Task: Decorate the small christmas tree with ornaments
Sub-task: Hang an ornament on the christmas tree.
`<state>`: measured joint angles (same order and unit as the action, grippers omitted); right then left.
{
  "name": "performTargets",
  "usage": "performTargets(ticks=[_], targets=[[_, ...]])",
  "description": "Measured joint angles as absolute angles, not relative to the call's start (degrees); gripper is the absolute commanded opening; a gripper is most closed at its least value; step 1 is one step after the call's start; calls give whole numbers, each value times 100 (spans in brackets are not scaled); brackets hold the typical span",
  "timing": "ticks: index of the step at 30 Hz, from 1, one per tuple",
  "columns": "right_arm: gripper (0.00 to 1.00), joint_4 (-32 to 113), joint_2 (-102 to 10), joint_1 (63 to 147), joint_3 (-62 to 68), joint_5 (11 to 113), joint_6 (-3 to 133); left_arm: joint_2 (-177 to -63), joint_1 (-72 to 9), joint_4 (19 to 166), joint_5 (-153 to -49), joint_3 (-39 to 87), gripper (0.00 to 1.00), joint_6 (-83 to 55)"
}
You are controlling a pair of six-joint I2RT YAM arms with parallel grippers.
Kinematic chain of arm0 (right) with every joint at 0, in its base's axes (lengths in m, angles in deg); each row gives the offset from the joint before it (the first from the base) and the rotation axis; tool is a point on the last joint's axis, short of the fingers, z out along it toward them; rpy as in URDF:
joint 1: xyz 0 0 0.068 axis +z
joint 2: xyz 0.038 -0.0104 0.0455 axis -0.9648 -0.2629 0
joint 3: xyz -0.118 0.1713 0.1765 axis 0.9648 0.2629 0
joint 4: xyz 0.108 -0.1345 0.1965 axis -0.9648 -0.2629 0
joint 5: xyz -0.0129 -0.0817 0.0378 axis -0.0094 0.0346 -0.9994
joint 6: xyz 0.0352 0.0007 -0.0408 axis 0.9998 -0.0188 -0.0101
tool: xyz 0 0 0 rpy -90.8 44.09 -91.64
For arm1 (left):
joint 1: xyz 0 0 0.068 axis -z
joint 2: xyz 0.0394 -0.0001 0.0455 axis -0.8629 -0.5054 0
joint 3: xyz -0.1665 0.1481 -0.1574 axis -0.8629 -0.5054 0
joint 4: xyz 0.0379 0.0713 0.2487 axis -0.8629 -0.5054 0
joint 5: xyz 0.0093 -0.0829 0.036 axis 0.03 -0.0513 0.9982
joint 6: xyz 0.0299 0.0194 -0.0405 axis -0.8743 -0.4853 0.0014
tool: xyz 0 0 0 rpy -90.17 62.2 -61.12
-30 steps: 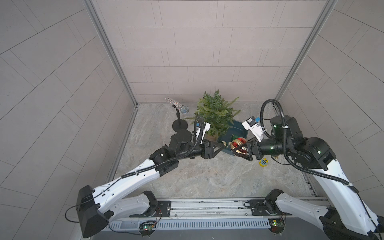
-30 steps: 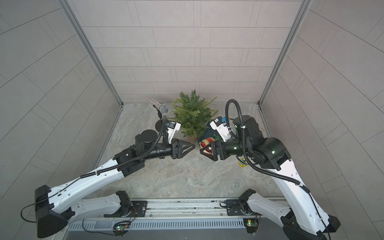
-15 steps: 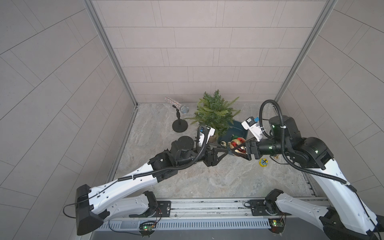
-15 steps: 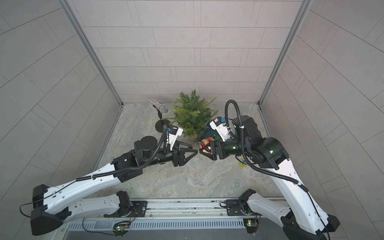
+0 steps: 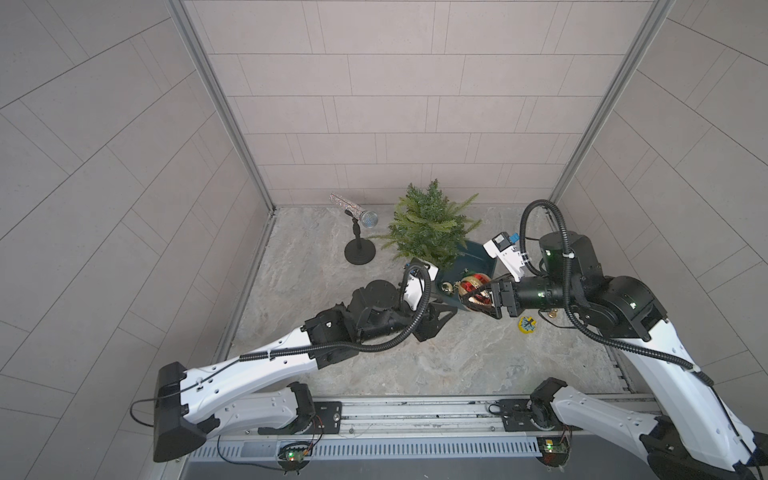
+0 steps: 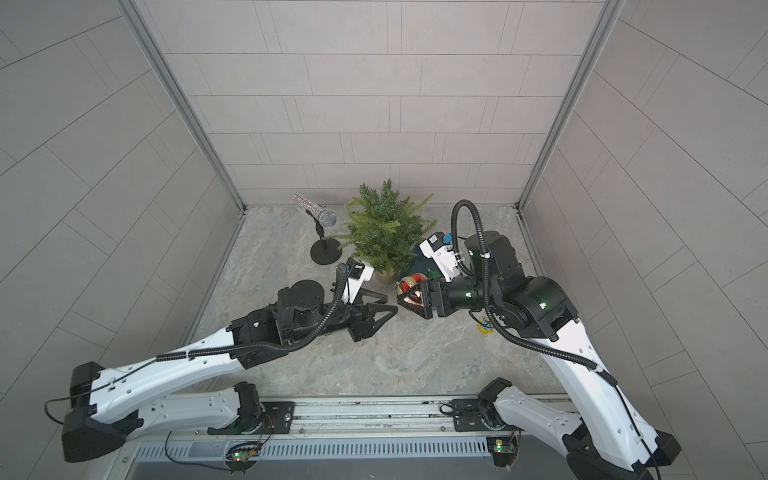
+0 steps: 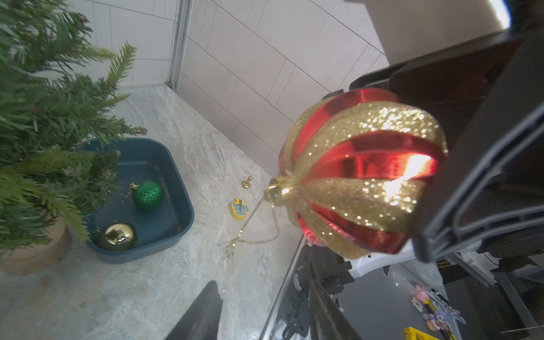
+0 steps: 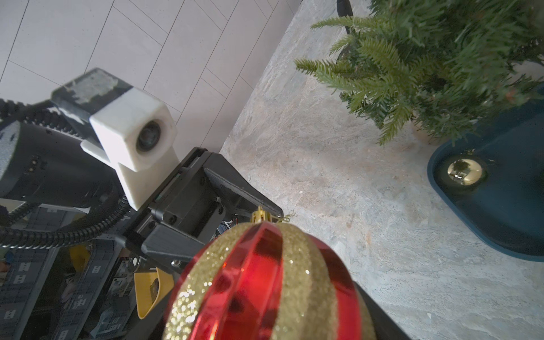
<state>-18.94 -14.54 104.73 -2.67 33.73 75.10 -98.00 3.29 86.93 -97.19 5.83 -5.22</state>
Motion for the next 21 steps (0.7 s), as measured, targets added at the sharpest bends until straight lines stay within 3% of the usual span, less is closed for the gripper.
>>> performTargets(ticks=[5,11,17,21], targets=[[70,-1831,-1375,10473,-195,3318,7547,-9808,329,8846,-9539,583,38,-605],[70,-1811,-1360,10473,-171,3257,7582,-10016,329,8907,-9504,647,37,-664],[69,-1798,-1355,10473,-171,3231,7600,-10128,340,8911,-9500,686,5,-678],[69,-1798,-1349,10471,-171,3235,7595,-10141,340,8909,-9496,703,0,-739]])
